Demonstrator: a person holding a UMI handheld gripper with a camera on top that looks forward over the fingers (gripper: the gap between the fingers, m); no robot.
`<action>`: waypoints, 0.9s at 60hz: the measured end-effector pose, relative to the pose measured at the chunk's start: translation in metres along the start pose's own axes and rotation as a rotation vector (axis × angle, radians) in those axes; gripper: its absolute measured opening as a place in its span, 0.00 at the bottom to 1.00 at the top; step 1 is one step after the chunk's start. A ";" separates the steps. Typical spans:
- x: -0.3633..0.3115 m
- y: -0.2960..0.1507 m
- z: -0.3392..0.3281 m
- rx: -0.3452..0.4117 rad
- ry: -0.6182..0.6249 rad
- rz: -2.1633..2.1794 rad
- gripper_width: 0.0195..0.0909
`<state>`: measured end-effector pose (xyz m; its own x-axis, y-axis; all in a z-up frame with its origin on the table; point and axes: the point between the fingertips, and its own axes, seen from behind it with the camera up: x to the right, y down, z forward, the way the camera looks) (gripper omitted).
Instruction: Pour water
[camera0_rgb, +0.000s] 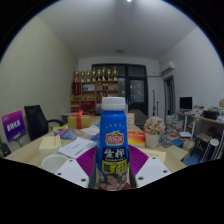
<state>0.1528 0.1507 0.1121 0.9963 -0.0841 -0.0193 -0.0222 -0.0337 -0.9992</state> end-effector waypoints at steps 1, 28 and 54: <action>0.000 0.003 0.002 -0.008 -0.001 -0.009 0.38; 0.011 0.040 -0.001 -0.077 0.040 -0.022 0.69; 0.009 0.036 -0.158 -0.113 0.003 0.014 0.91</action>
<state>0.1476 -0.0086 0.0816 0.9955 -0.0887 -0.0329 -0.0456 -0.1445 -0.9884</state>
